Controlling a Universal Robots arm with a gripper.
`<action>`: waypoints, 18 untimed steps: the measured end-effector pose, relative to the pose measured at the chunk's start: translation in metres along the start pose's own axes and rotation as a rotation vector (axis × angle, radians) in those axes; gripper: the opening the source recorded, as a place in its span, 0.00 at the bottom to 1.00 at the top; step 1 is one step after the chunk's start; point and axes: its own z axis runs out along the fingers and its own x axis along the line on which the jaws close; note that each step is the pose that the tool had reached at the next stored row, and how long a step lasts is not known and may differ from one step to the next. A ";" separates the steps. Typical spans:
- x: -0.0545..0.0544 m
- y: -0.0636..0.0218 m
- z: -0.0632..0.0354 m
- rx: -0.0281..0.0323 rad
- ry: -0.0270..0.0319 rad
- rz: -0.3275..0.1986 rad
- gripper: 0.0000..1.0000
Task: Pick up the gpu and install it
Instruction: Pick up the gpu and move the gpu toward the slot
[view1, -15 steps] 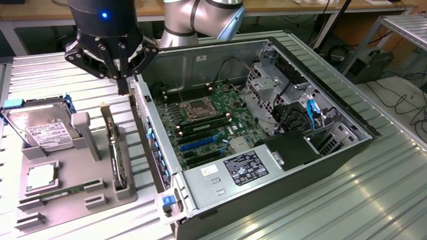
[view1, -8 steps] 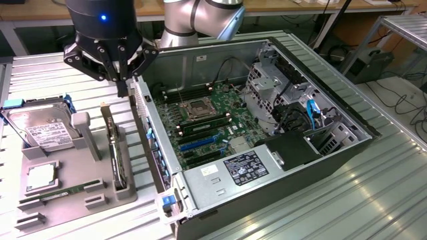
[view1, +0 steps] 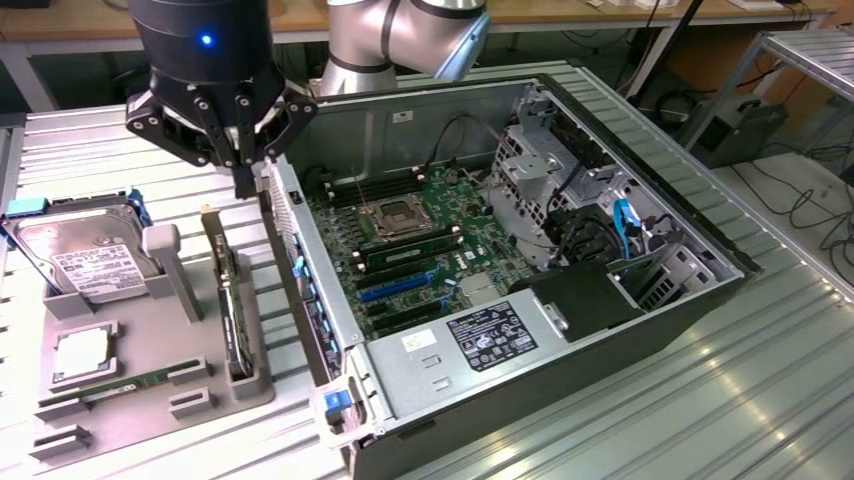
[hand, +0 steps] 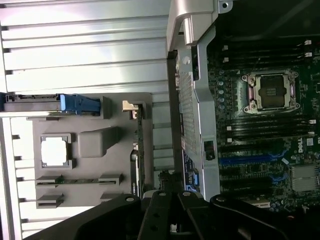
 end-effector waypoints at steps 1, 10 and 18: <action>0.000 -0.0006 0.0000 -0.0001 0.0000 0.000 0.11; 0.001 -0.0049 0.0000 0.0000 0.0000 0.000 0.11; 0.001 -0.0080 0.0000 0.0000 0.0000 0.000 0.11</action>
